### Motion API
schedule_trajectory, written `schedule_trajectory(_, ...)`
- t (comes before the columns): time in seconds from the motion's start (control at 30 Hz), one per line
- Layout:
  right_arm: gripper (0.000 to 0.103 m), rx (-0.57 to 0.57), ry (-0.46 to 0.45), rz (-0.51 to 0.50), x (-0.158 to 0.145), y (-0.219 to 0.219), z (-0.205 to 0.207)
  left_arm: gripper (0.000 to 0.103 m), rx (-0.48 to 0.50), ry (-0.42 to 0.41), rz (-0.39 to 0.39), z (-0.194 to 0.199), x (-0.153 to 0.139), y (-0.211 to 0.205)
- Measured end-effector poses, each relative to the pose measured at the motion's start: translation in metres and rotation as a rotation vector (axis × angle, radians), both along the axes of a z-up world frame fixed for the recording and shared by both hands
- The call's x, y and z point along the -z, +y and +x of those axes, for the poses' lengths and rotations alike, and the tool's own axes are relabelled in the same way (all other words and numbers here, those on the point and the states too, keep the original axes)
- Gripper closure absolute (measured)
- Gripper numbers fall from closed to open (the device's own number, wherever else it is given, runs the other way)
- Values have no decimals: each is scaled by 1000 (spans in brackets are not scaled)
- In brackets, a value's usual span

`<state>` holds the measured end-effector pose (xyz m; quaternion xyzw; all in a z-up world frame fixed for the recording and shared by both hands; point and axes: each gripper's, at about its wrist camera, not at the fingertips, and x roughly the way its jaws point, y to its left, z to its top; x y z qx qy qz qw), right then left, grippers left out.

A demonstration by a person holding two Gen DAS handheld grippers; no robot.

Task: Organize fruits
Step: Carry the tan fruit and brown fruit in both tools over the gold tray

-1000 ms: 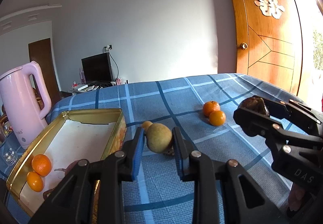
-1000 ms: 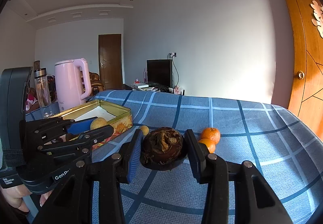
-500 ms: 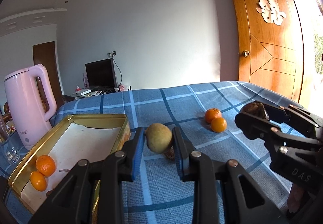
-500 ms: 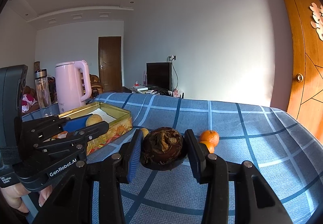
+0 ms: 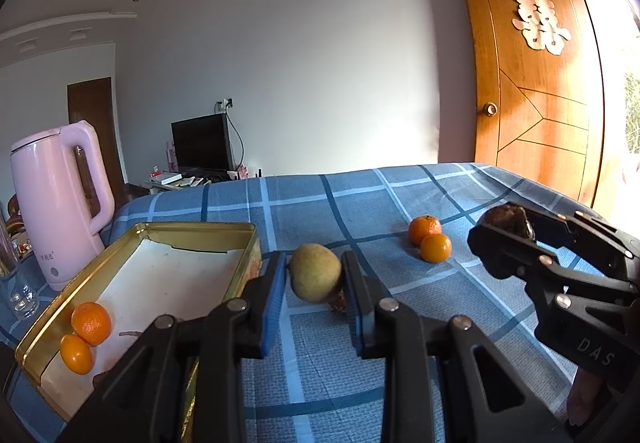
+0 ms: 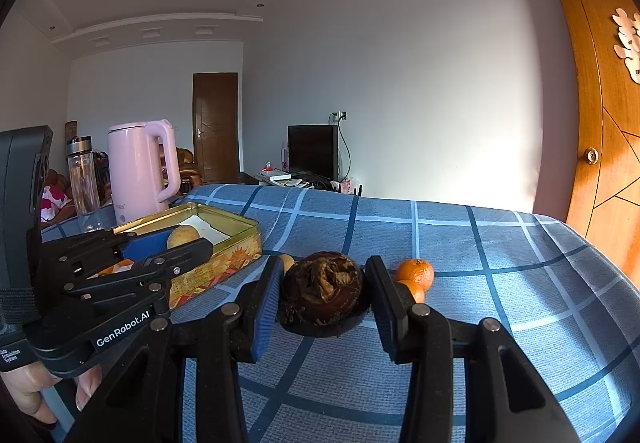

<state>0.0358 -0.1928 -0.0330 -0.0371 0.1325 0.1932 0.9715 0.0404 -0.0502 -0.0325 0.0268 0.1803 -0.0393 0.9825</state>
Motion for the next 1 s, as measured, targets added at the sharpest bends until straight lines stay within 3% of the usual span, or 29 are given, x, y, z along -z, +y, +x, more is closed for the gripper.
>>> schedule_trajectory(1.0, 58, -81, 7, -26, 1, 45, -4, 74, -50, 51, -39, -5, 5, 44)
